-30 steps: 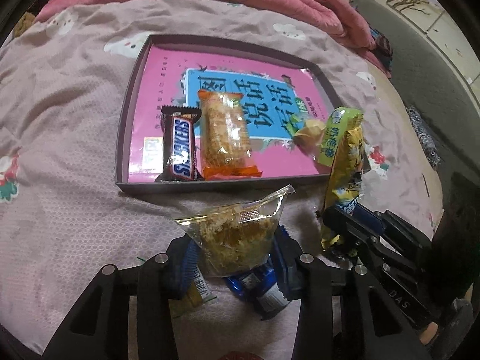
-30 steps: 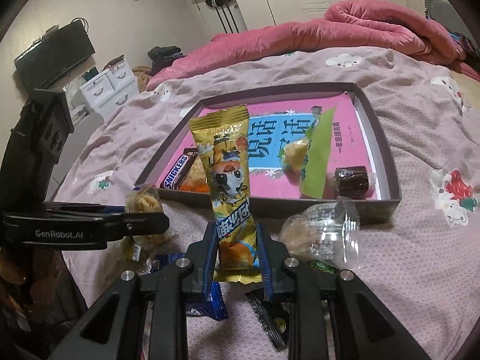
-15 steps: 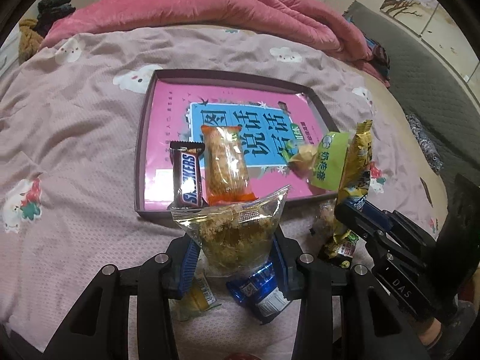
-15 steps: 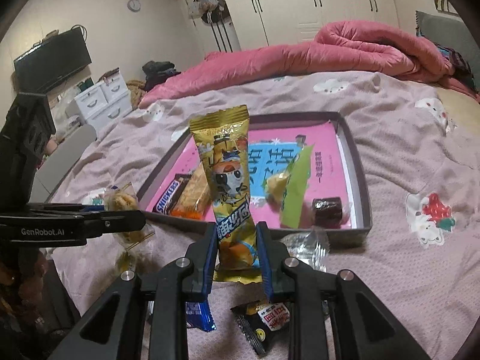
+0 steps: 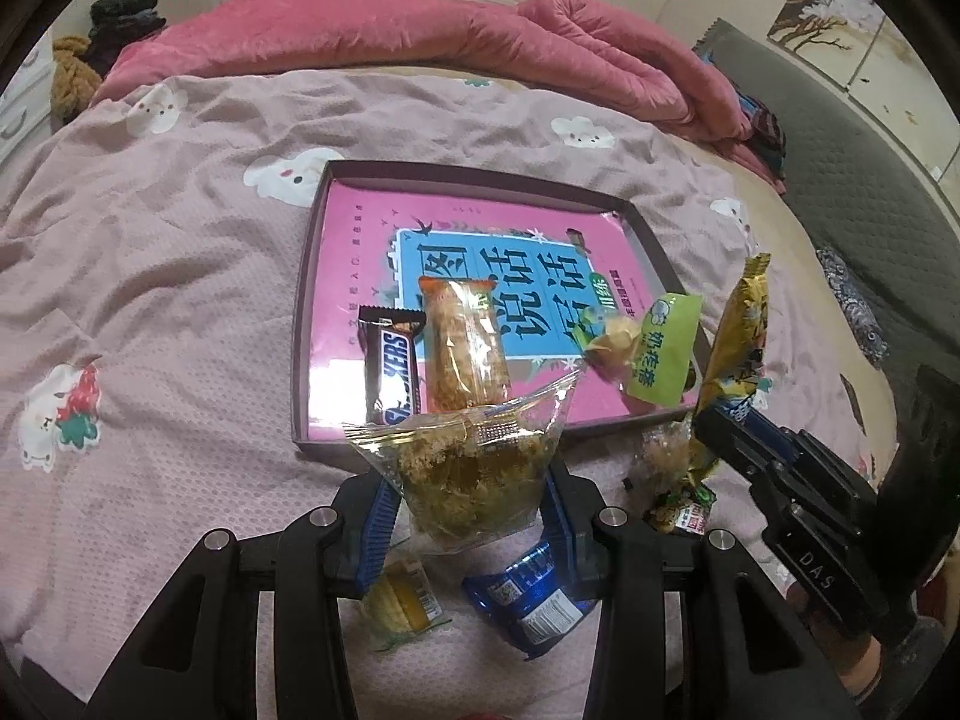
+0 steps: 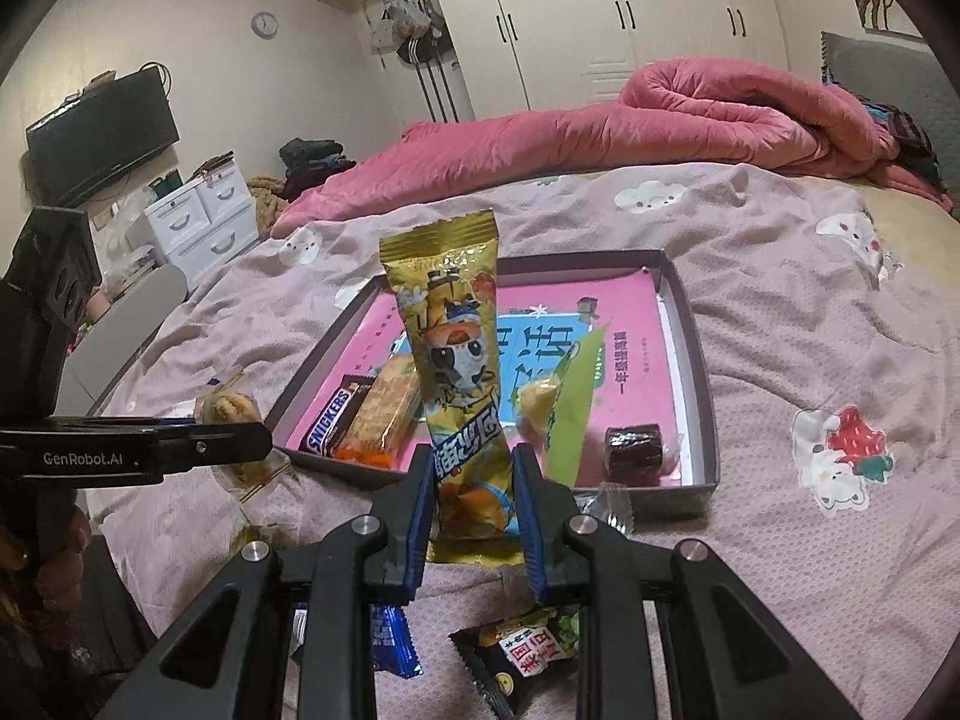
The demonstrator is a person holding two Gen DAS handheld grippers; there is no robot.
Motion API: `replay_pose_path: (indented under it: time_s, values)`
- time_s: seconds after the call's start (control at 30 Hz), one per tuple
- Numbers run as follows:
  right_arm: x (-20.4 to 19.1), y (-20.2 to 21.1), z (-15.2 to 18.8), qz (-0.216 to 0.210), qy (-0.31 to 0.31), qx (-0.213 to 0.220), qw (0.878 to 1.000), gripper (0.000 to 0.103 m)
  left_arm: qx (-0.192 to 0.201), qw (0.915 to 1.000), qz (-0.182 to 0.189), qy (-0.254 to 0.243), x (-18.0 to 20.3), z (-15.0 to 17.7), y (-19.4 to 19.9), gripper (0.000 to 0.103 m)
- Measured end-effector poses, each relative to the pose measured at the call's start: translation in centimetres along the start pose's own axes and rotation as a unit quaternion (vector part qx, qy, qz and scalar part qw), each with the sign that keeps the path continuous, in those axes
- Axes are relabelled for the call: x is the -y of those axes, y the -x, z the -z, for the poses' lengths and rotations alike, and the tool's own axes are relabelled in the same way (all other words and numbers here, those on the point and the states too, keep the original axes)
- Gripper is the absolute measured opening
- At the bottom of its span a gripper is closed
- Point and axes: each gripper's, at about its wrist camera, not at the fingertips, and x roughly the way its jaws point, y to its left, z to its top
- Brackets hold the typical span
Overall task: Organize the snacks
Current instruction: 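Carry the pastry bag over the tray with left tool while right tool carries the yellow packet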
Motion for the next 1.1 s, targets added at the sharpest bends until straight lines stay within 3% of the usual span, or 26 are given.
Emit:
replay_pose_path:
  time_s: [1.1]
  values:
    - [3.3, 0.0, -1.4, 0.026, -0.037, 0.02, 0.999, 0.026, 0.004, 1.0, -0.003, 0.0, 1.6, -2.8, -1.5, 0.045]
